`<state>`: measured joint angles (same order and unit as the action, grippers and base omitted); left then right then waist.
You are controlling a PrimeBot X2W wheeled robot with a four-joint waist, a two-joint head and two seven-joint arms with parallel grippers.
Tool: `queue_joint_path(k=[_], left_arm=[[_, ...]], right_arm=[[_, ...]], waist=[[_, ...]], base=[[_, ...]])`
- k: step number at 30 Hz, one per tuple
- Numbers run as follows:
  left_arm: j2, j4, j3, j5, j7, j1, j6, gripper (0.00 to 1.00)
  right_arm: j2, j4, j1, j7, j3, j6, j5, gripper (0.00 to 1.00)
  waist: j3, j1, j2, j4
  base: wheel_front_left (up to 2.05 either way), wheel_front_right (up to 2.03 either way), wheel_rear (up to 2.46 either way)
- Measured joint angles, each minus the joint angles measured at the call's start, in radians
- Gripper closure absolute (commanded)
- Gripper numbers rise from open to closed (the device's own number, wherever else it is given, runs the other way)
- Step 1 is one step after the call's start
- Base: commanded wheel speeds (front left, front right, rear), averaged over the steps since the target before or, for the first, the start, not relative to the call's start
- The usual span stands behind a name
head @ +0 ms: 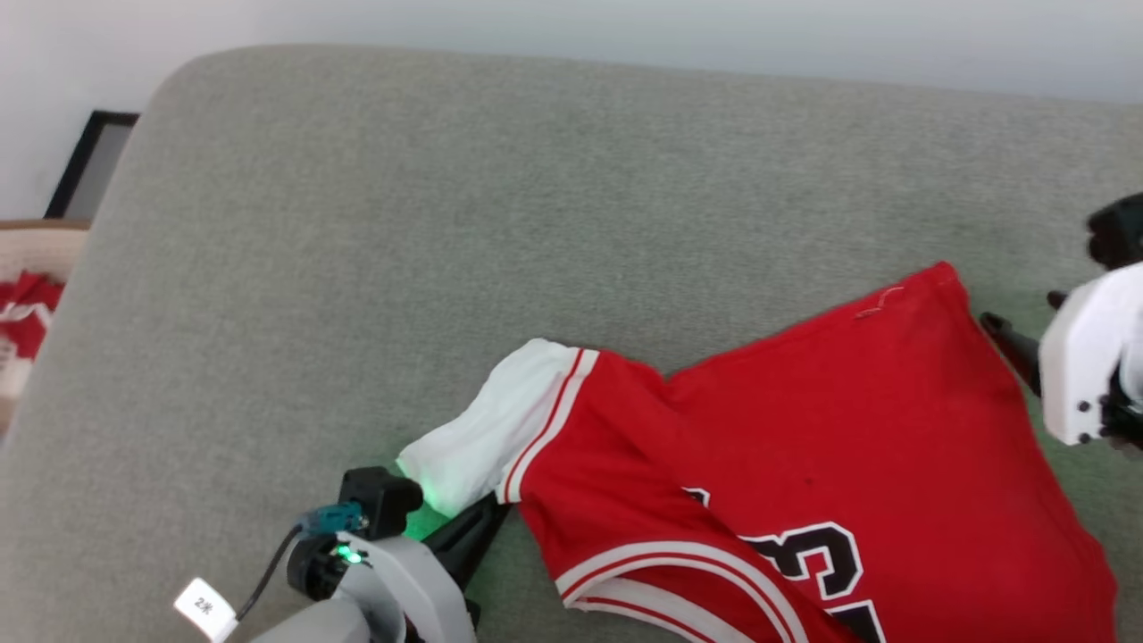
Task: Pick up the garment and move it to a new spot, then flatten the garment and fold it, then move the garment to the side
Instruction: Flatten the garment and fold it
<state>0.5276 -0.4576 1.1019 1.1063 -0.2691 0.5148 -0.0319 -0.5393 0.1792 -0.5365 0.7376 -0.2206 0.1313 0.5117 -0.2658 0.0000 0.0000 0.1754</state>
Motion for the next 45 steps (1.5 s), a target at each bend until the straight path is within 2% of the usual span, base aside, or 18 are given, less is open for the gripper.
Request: queue_joint_path(k=[8,9,10,11,16,19,22,26,31,39,45], left_arm=[[-0.05,-0.044,-0.005,-0.016,-0.004,0.022,-0.033,1.0],[-0.053,-0.049,-0.007,-0.017,-0.004,0.023,-0.037,1.0],[-0.057,-0.053,-0.007,-0.018,-0.004,0.024,-0.04,1.0],[-0.06,-0.058,-0.009,-0.02,-0.004,0.024,-0.043,1.0],[-0.064,-0.077,-0.035,-0.015,-0.004,0.01,-0.056,1.0],[-0.053,-0.08,-0.056,-0.017,0.002,0.005,-0.061,1.0],[-0.032,-0.092,-0.122,-0.009,0.005,0.008,-0.046,1.0],[-0.025,-0.095,-0.243,-0.005,0.006,0.071,-0.029,1.0],[-0.029,-0.136,-0.341,0.009,0.006,0.234,-0.043,1.0],[-0.067,-0.283,-0.429,0.055,0.072,0.63,-0.087,1.0],[-0.073,-0.412,-0.506,0.073,0.048,0.929,-0.1,1.0]], right_arm=[[0.001,0.249,-0.13,-0.016,-0.208,0.0,0.019,0.0],[-0.004,0.267,-0.145,-0.013,-0.225,0.0,0.032,0.59],[-0.007,0.279,-0.156,-0.012,-0.242,-0.001,0.045,0.84],[-0.008,0.292,-0.162,-0.017,-0.247,-0.001,0.06,1.0],[0.0,0.351,-0.183,-0.087,-0.274,0.0,0.108,1.0],[0.006,0.394,-0.197,-0.15,-0.252,0.0,0.133,1.0],[0.029,0.428,-0.224,-0.213,-0.197,0.0,0.178,1.0],[0.052,0.478,-0.272,-0.304,-0.132,0.0,0.178,1.0],[0.08,0.556,-0.391,-0.405,-0.025,0.0,0.134,1.0],[0.158,0.691,-0.712,-0.584,0.166,0.001,0.013,1.0],[0.211,0.778,-0.938,-0.719,0.273,0.005,-0.099,1.0]], waist=[[-0.029,0.0,0.0,0.05],[-0.031,0.0,0.0,0.055],[-0.032,0.0,0.0,0.058],[-0.031,0.0,0.0,0.059],[-0.015,0.0,0.0,0.051],[-0.001,0.0,0.0,0.037],[0.012,0.0001,0.0,0.021],[0.029,0.0001,0.0,-0.005],[0.033,0.0001,0.0,-0.039],[-0.025,0.0,0.0,-0.084],[-0.084,0.0001,0.0,-0.118]], base=[[0.0,0.0,0.0],[0.0,0.0,0.0],[0.0,0.0,0.0],[0.0,0.0,0.0],[0.0,0.0,0.0],[0.0,0.0,0.0],[0.0,0.0,0.0],[0.0,0.0,0.0],[0.0,0.0,0.0],[0.0,0.0,0.0],[0.0,0.0,0.0]])
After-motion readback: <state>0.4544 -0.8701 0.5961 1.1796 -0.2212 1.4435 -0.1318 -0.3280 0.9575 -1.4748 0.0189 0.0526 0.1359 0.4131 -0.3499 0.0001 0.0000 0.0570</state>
